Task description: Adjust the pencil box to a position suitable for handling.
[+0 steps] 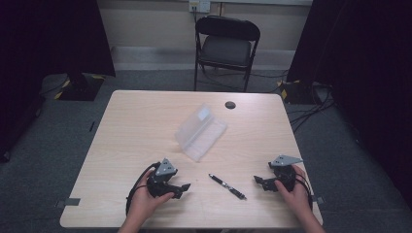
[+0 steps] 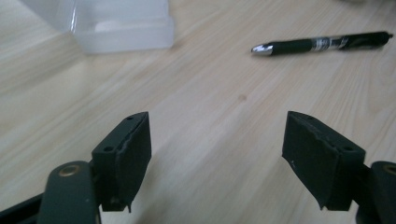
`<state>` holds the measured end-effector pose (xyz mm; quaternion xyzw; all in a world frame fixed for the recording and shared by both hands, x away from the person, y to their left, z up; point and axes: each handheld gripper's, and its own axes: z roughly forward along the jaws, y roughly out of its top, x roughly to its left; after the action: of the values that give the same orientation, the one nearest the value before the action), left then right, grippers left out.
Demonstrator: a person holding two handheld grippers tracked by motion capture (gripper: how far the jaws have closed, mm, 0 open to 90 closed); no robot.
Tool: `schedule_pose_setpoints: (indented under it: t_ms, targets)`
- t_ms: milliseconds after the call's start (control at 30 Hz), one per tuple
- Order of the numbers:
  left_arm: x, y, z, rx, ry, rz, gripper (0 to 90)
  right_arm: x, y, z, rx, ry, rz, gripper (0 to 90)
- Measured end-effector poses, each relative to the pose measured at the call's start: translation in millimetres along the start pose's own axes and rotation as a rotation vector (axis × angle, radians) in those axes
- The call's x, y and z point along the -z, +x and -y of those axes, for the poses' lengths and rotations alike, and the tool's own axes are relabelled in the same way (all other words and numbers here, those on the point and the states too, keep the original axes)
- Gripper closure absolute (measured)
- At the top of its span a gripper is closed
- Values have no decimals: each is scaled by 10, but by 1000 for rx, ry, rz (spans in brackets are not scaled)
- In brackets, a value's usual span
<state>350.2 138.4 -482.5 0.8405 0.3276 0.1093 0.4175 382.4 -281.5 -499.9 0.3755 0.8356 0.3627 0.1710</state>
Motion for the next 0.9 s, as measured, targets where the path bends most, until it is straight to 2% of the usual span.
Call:
schedule_pose_setpoints:
  t_ms: [133,267,433,500,533,567,667,700,767,800,900]
  targets:
    - [-105,-24,-121,7,-12,1,301,0,0,0,0,0,0,131]
    - [-197,-2,-247,-24,-19,-3,332,0,0,0,0,0,0,132]
    - [-279,31,-398,-35,-33,-20,377,-1,1,0,-1,0,0,132]
    - [-306,33,-444,-32,-25,-23,383,-1,1,0,-1,0,-1,131]
    - [-313,45,-463,-49,-20,-32,394,-1,1,0,-1,0,-1,132]
    - [-340,56,-486,-46,-23,-22,405,-1,1,0,-1,0,0,132]
    - [-375,80,-540,-28,-5,-38,423,0,0,0,-1,0,0,131]
    - [-387,93,-554,-34,-9,-45,427,-1,1,0,-1,0,-1,131]
    - [-414,106,-573,-9,-23,-45,430,-1,1,0,-1,0,-1,132]
    - [-416,117,-586,-15,-7,-54,437,0,1,0,-1,0,-1,132]
    - [-453,154,-604,-13,-8,-58,450,0,1,0,-1,0,-1,131]
